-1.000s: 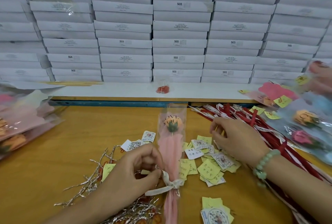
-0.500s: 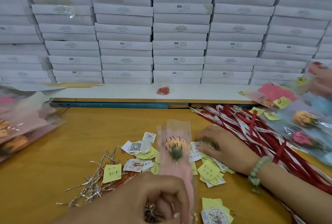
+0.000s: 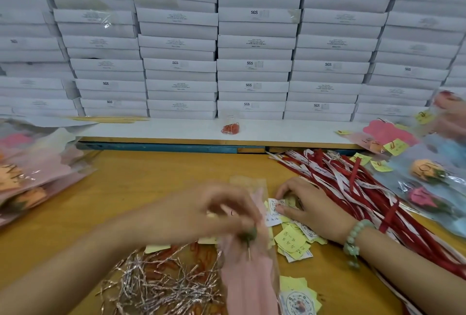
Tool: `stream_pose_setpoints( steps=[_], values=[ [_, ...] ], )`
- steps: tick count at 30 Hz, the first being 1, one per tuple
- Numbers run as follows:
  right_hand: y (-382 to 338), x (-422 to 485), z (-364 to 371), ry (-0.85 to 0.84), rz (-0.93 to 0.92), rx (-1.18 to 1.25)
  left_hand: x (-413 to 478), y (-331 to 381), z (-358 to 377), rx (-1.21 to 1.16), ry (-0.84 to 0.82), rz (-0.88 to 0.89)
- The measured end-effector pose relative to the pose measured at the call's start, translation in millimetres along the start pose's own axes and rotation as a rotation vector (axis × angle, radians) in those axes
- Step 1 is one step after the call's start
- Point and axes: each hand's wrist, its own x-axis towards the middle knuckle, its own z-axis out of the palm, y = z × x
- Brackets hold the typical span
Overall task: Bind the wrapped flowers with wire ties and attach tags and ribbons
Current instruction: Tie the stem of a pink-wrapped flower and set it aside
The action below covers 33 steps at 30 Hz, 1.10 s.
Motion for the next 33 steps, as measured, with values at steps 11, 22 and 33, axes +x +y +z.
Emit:
stream_pose_setpoints(
  steps=[11, 22, 33],
  values=[
    [-1.9, -2.5, 0.4, 0.156, 0.020, 0.153, 71.0, -82.6, 4.6, 0.031, 0.237, -0.364],
    [-1.1, 0.0, -6.4, 0.304, 0.103, 0.437, 66.8, -88.2, 7.2, -0.383, 0.438, -0.250],
    [-33.6, 39.3, -14.4, 0.157, 0.043, 0.371, 63.3, -94.3, 12.6, -0.494, 0.421, -0.278]
  ],
)
